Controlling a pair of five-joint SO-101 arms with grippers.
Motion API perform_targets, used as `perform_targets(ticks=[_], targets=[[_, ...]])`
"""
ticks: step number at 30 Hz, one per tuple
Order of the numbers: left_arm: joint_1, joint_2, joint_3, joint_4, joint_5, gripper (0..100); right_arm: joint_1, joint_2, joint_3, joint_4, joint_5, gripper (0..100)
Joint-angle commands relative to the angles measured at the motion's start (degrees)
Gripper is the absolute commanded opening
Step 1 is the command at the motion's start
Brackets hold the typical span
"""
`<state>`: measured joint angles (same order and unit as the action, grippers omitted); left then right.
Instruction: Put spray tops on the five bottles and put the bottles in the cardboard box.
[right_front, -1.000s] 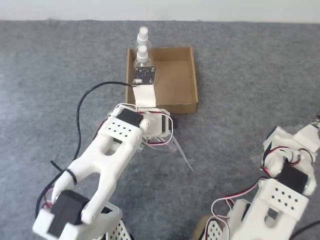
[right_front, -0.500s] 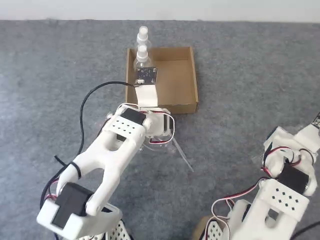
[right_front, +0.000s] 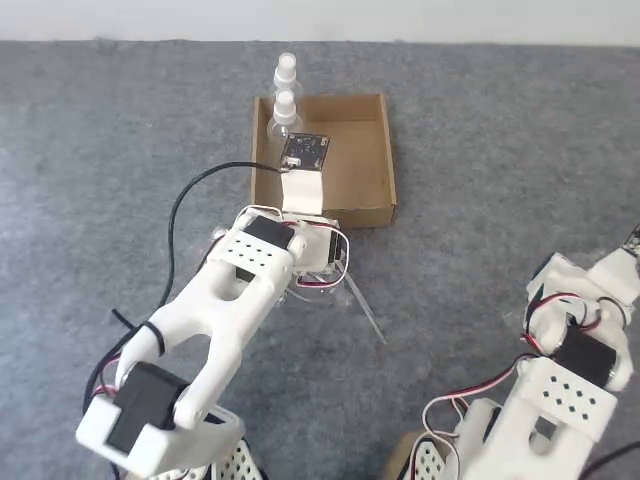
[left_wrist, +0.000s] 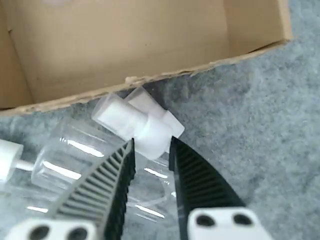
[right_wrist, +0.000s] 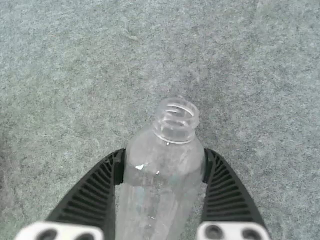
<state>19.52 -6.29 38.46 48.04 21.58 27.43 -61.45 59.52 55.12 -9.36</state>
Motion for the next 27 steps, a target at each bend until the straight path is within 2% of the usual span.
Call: perform_targets(ticks=[1, 12, 18, 24, 27], targets=[[0.35, -0.97, -1.8, 1.32, -1.41, 10, -0.66, -1.54, -0.97, -1.8, 0.79, 7.3], [0.35, -1.41, -2.59, 8.62, -5.1, 10, -0.66, -1.54, -0.97, -1.8, 0.79, 7.3], [0.35, -10.02, -1.45, 14.07, -5.27, 10, -0.66, -1.54, -0.97, -1.8, 0.79, 7.3], [-0.09, -16.79, 1.71, 13.27, -7.21, 11, -0.66, -1.54, -0.97, -1.8, 0.79, 7.3], [-0.18, -17.14, 2.07, 12.57, -7.12, 15, -0.66, -1.54, -0.97, -1.8, 0.79, 7.3]])
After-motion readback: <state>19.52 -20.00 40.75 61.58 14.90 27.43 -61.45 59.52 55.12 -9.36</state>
